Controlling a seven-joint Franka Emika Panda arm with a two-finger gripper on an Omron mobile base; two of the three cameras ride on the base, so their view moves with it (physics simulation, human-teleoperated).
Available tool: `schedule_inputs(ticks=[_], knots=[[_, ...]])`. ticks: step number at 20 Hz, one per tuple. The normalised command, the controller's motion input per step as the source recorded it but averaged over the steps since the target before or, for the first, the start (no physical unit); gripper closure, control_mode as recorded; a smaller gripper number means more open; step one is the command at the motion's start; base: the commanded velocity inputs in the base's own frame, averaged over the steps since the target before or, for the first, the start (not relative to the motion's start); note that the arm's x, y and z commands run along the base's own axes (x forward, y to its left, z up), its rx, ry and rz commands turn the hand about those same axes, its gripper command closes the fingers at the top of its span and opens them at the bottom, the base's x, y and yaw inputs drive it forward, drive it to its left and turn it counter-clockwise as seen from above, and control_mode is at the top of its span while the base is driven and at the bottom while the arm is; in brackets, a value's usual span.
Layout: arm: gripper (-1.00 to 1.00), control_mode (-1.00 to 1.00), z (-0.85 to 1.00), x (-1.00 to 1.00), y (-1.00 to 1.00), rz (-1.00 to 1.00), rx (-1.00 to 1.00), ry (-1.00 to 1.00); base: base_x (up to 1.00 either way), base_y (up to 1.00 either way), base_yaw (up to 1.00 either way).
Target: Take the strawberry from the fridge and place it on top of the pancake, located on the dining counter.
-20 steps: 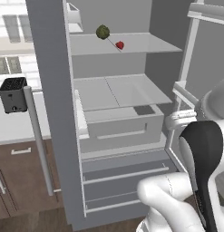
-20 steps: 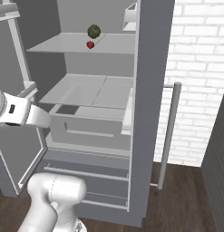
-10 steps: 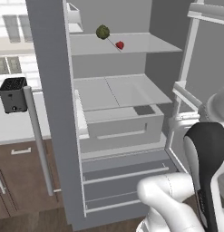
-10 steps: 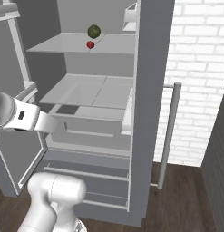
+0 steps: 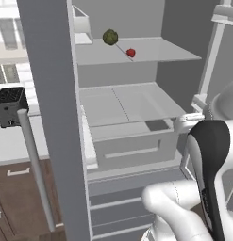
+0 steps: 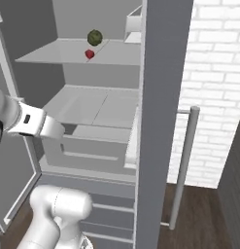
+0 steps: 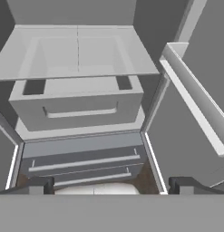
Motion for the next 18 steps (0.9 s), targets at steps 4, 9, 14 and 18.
schedule_inputs(ticks=[4, 9, 14, 18], knots=[[-1.00, 1.00, 0.00, 0.00, 0.00, 0.00, 0.00, 0.00, 0.51, 0.17, -0.02], [-1.00, 1.00, 0.00, 0.00, 0.00, 0.00, 0.00, 0.00, 0.60, 0.18, -0.01], [-1.00, 1.00, 0.00, 0.00, 0.00, 0.00, 0.00, 0.00, 0.75, 0.08, 0.00], [-1.00, 1.00, 0.00, 0.00, 0.00, 0.00, 0.00, 0.00, 0.63, 0.08, 0.00]])
